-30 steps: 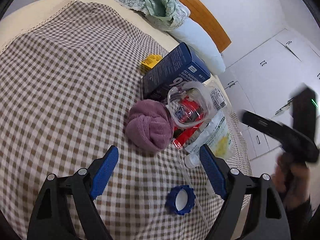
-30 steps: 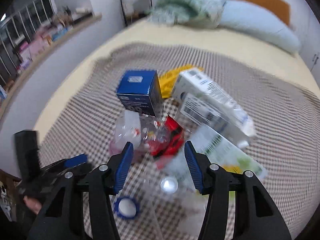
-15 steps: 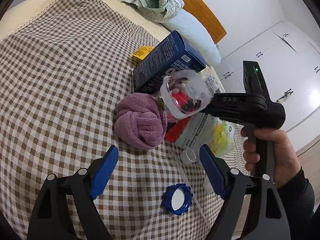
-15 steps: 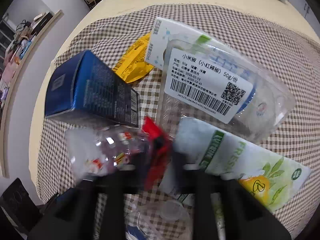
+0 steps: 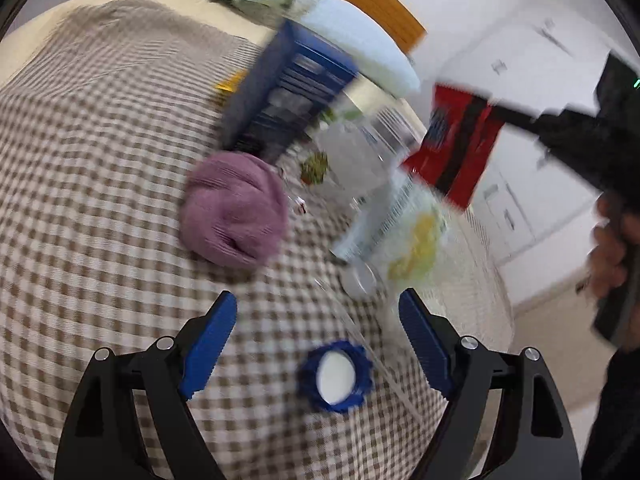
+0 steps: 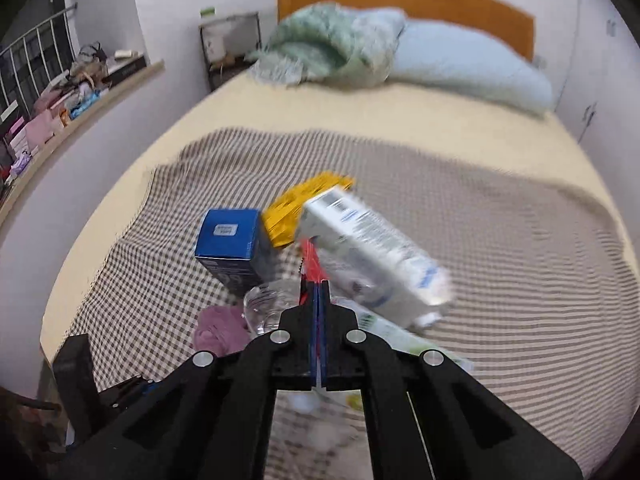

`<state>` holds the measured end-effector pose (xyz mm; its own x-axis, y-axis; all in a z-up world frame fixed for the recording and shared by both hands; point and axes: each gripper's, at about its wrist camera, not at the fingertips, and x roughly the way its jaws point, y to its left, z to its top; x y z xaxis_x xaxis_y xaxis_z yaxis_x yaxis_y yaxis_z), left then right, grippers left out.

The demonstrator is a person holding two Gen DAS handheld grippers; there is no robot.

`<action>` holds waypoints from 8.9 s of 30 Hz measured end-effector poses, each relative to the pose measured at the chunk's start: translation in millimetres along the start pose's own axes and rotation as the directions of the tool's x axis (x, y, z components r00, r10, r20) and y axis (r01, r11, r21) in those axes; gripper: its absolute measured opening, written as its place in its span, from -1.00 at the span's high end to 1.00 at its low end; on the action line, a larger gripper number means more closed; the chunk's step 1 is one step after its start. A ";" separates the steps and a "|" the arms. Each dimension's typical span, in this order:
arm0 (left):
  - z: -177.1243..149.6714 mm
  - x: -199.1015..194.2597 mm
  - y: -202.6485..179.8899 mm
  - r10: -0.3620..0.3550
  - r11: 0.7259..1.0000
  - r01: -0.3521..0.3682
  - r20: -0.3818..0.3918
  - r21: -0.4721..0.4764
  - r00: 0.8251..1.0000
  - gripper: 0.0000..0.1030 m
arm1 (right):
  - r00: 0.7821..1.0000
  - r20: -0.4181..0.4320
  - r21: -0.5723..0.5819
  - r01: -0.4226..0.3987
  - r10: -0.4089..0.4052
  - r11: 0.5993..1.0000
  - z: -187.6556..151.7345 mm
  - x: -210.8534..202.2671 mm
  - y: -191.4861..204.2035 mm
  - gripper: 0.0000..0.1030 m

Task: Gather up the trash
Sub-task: 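Grasp the crumpled clear plastic with the left tool while the right tool grasps a red wrapper, then carry both held items over the wastebasket and open both tools, then swing both tools back to the bed and grasp the white plastic bag with the left tool, then carry the white plastic bag with the left tool into the wastebasket and open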

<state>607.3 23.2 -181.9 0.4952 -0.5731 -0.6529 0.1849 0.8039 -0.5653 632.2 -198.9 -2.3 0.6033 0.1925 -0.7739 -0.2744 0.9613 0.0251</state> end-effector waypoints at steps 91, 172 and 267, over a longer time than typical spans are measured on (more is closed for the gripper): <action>-442.4 273.4 -327.6 0.509 0.638 0.122 -0.535 0.760 0.674 0.14 | 0.975 -0.220 0.813 0.192 -0.015 0.550 -706.7 -89.3 -221.6 -0.05; -116.1 -40.6 -59.6 0.244 0.951 -0.244 0.025 0.189 0.969 -0.78 | 0.987 0.135 0.052 0.086 -0.092 0.995 -312.3 -102.5 -6.3 0.91; -546.8 335.2 -298.4 0.561 0.737 0.200 -0.750 0.645 0.352 -0.61 | 0.941 -0.266 0.831 0.333 -0.209 0.446 -765.6 -169.7 -248.9 -0.17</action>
<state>253.9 -495.8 -507.7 -0.3584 0.1296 -0.9245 0.7830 0.5809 -0.2222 24.8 -621.8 -361.8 0.4263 -0.0721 -0.9017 0.7008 0.6566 0.2788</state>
